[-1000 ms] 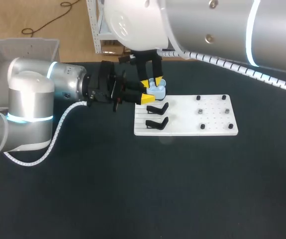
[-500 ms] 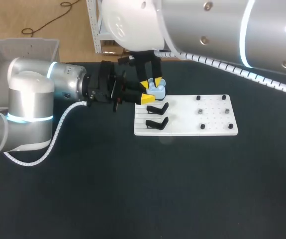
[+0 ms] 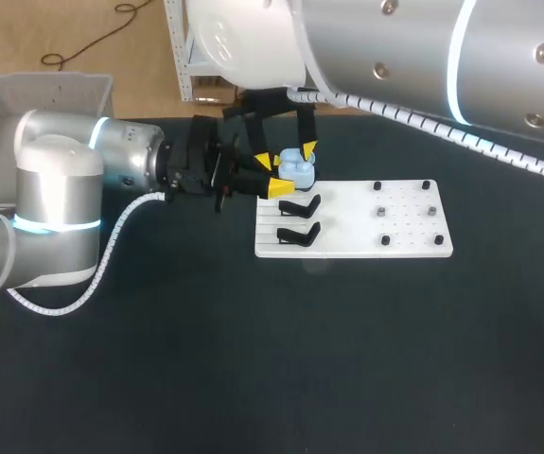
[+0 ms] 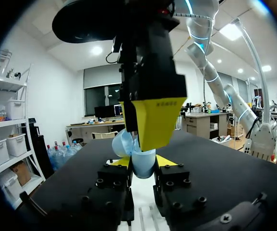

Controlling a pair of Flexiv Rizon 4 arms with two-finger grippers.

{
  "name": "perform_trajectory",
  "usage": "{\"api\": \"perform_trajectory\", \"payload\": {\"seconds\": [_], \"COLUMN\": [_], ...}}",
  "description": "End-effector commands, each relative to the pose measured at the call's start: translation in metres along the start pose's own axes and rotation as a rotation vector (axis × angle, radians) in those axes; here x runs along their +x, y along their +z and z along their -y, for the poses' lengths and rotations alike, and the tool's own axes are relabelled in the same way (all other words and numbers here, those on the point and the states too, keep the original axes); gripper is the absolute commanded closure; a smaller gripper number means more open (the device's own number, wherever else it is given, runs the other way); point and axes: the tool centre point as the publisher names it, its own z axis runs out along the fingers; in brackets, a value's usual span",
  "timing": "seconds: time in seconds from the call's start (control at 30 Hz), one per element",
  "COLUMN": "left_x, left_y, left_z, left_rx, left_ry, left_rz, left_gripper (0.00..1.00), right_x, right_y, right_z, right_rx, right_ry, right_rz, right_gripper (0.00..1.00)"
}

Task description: Pick up each earbud case from the left stands, insert the matching earbuds, close the lid, and place the case in the box.

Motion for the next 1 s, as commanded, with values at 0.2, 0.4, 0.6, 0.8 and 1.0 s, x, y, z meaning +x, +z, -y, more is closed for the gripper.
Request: {"api": "perform_trajectory", "payload": {"seconds": [0.2, 0.4, 0.6, 0.8, 1.0], "left_x": [0.000, 0.000, 0.000, 0.000, 0.000], "left_y": [0.000, 0.000, 0.000, 0.000, 0.000], "left_z": [0.002, 0.002, 0.002, 0.002, 0.002], "left_rx": [-0.006, -0.006, -0.006, -0.006, -0.006], "left_ry": [0.003, 0.003, 0.003, 0.003, 0.003], "left_rz": [0.000, 0.000, 0.000, 0.000, 0.000], "left_gripper": [1.00, 1.00, 1.00, 1.00, 1.00], "right_x": [0.003, -0.018, -0.032, -0.036, -0.033], "right_y": [-0.022, -0.021, -0.012, 0.003, 0.016], "right_z": [0.025, 0.062, 0.079, 0.080, 0.078], "right_rx": [-0.102, -0.186, -0.220, -0.230, -0.223], "right_ry": [0.087, 0.254, 0.332, 0.346, 0.338], "right_rz": [0.058, 0.165, 0.234, 0.247, 0.208], "right_gripper": [0.00, 0.00, 0.00, 0.00, 0.00]}}
